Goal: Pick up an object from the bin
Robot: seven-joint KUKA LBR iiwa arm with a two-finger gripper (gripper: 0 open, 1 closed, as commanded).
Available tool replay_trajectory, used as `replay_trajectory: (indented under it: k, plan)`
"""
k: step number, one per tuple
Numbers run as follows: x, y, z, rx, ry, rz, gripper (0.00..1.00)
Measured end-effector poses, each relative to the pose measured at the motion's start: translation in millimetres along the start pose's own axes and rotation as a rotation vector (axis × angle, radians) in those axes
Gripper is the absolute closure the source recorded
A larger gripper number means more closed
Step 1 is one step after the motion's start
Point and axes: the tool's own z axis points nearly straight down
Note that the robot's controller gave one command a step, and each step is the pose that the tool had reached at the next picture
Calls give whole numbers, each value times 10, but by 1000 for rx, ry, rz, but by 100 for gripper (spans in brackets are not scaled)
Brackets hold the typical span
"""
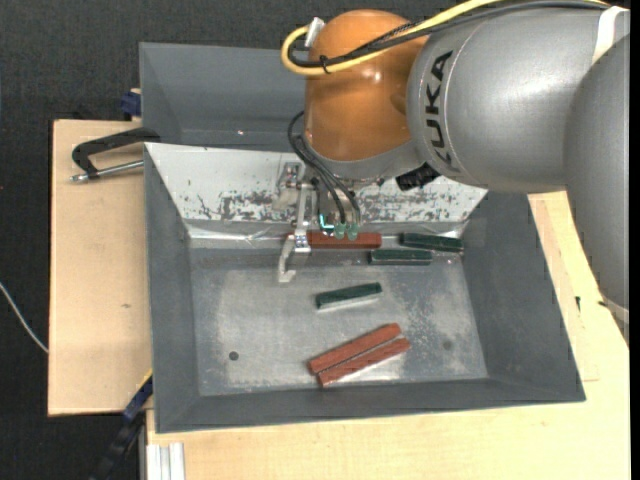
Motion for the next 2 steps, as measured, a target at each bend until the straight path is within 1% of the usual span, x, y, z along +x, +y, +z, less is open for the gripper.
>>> replay_trajectory:
  k: [1, 2]
  plan:
    - [-18, -7, -48, -1, -8, 2, 0]
    - [-18, -9, -47, -1, -8, 1, 0]
